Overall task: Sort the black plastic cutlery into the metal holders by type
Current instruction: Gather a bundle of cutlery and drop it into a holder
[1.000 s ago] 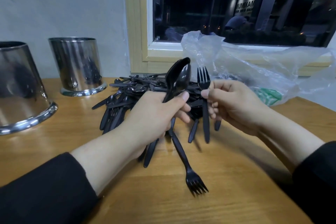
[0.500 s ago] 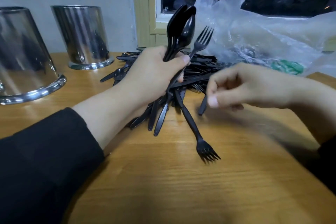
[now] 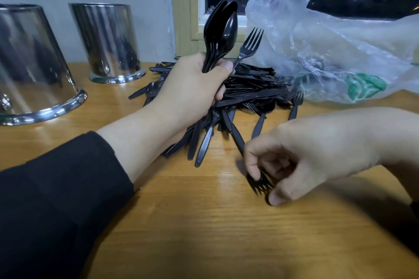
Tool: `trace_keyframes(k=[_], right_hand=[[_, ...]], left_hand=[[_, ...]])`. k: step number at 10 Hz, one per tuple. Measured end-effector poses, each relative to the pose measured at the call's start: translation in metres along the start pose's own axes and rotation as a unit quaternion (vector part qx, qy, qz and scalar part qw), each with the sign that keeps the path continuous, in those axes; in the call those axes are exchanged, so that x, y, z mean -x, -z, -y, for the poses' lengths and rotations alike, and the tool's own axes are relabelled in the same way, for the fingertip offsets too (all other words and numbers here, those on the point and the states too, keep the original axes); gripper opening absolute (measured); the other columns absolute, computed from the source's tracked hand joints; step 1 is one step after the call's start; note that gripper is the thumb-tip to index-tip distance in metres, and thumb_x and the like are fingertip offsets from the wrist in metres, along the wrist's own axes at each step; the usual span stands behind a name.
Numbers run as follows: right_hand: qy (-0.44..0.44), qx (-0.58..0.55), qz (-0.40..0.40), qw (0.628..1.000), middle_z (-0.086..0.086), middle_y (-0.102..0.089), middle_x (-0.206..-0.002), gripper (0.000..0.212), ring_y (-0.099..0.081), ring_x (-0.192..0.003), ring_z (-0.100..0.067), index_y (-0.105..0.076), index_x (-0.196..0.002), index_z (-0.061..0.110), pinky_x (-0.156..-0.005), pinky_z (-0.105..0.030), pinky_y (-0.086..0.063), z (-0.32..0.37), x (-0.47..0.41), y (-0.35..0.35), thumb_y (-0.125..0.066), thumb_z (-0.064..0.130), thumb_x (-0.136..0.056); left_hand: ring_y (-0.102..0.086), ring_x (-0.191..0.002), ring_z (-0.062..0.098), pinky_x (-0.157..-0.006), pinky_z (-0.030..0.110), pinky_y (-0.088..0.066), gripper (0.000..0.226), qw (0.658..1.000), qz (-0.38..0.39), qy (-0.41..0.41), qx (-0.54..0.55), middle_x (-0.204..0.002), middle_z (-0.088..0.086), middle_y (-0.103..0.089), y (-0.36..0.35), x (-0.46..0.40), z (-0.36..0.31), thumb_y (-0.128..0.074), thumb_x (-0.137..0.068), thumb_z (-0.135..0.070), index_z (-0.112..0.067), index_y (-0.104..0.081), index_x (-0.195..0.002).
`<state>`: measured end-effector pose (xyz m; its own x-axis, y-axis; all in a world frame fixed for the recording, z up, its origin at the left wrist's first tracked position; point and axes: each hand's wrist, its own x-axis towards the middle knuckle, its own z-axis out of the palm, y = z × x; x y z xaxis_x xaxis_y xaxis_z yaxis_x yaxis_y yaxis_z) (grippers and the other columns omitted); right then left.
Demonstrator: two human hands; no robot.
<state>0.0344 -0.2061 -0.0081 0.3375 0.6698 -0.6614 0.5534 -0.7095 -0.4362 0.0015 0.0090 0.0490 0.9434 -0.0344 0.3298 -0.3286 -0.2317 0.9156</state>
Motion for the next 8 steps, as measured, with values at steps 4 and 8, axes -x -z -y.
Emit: trace_keyframes(k=[4,8], right_hand=[[0.143,-0.055,-0.657,0.738,-0.012,-0.061,-0.065,0.021,-0.055,-0.056,-0.027,-0.067,-0.082,0.011,-0.052,-0.033,-0.045,0.067,0.086,0.025,-0.067,0.028,-0.093],[0.168,-0.597,-0.535,0.574,-0.009,-0.068,-0.067,0.007,-0.068,-0.059,-0.015,-0.059,-0.093,0.010,-0.054,-0.019,-0.057,0.061,0.067,0.032,-0.056,0.011,-0.099]], left_hand=[[-0.066,-0.060,0.015,-0.062,0.036,-0.057,0.017,0.999,-0.039,-0.030,-0.021,-0.068,-0.001,-0.066,0.000,0.001,-0.003,-0.056,-0.105,-0.030,-0.023,-0.063,-0.091],[-0.071,-0.072,0.006,-0.073,0.029,-0.057,0.010,0.985,-0.003,-0.101,-0.140,-0.087,-0.012,-0.075,-0.006,0.009,-0.004,-0.060,-0.102,-0.032,-0.034,-0.068,-0.097]])
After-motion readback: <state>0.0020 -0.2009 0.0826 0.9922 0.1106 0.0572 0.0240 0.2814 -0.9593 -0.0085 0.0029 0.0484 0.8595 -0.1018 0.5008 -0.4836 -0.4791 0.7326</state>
